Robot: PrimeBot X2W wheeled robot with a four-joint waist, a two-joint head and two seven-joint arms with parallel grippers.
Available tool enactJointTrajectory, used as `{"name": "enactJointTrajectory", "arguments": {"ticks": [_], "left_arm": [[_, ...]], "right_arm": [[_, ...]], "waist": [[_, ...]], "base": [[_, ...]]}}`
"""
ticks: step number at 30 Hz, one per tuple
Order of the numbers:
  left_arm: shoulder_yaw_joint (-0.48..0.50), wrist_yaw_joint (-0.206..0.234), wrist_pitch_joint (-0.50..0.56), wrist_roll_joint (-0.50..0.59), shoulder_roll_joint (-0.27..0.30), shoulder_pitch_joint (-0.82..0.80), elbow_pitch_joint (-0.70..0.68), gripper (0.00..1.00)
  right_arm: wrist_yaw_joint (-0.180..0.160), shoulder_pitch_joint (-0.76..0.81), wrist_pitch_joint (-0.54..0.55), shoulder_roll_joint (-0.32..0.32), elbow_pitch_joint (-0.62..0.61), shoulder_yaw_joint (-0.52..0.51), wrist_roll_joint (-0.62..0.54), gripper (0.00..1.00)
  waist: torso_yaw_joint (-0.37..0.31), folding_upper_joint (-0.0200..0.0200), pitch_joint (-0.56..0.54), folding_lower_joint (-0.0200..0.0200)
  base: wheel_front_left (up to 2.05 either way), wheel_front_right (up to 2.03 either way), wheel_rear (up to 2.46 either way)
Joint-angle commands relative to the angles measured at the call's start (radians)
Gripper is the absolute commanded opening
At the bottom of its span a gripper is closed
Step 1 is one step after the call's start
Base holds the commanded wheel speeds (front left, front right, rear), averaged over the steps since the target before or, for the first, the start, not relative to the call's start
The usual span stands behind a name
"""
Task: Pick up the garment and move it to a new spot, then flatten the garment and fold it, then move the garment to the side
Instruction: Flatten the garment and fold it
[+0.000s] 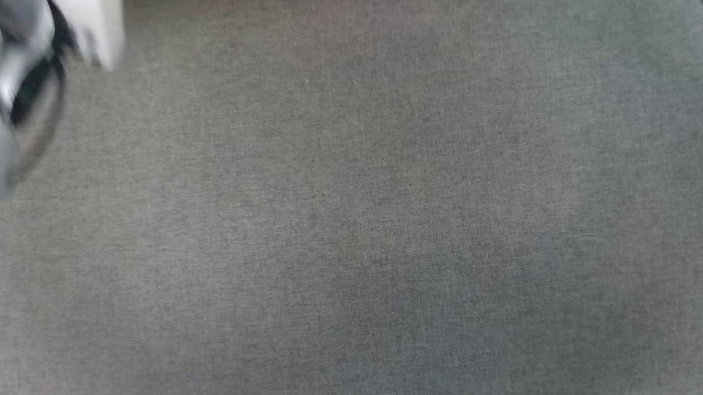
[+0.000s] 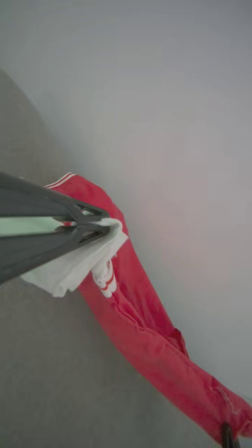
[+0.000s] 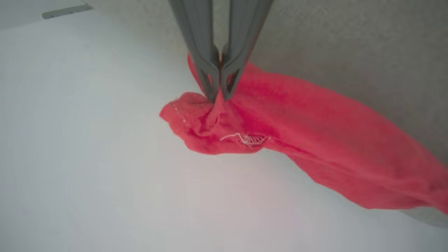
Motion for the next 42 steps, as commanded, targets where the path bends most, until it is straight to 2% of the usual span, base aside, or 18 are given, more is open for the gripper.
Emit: {"name": "enactJointTrajectory", "arguments": {"ticks": [1,6,10,15,21,27,33,38,42], "left_arm": [[-0.015,0.000,0.026,-0.018,0.029,0.022,-0.023,0.00],[-0.070,-0.001,0.153,-0.184,0.118,0.172,-0.201,0.00],[-0.094,0.020,0.204,-0.235,0.173,0.281,-0.310,0.00],[-0.118,0.105,0.250,-0.294,0.238,0.418,-0.471,0.00],[-0.142,0.224,0.250,-0.350,0.319,0.582,-0.668,0.00],[-0.174,0.313,0.237,-0.390,0.369,0.727,-0.804,0.00],[-0.197,0.372,0.247,-0.418,0.390,0.835,-0.880,0.00],[-0.201,0.403,0.261,-0.415,0.419,0.859,-0.925,0.00],[-0.179,0.435,0.274,-0.370,0.476,0.803,-0.973,0.00]], "right_arm": [[-0.005,0.030,0.013,-0.018,-0.024,0.008,0.041,0.00],[-0.004,0.179,0.104,-0.131,-0.205,0.100,0.187,0.00],[-0.003,0.306,0.151,-0.218,-0.347,0.117,0.272,0.00],[-0.003,0.479,0.168,-0.315,-0.492,0.103,0.300,0.00],[-0.003,0.680,0.181,-0.387,-0.609,0.051,0.290,0.00],[-0.003,0.874,0.198,-0.416,-0.700,-0.029,0.285,0.00],[-0.003,1.058,0.225,-0.421,-0.785,-0.111,0.290,0.00],[-0.003,1.147,0.231,-0.414,-0.845,-0.174,0.282,0.00],[-0.003,1.195,0.244,-0.398,-0.904,-0.255,0.260,0.00]], "waist": [[0.008,0.0000,-0.015,0.0000],[0.016,0.0000,-0.050,0.0000],[0.017,0.0000,-0.080,0.0000],[0.014,0.0000,-0.121,0.0000],[0.004,0.0000,-0.165,0.0000],[0.000,0.0000,-0.192,0.0000],[-0.002,0.0000,-0.203,0.0000],[-0.001,0.0000,-0.204,0.0000],[-0.001,0.0000,-0.199,0.0000]], "base": [[0.00,0.00,0.00],[0.00,0.00,0.00],[0.00,0.00,0.00],[0.00,0.00,0.00],[0.00,0.00,0.00],[0.00,0.00,0.00],[0.00,0.00,0.00],[0.00,0.00,0.00],[0.00,0.00,0.00]]}}
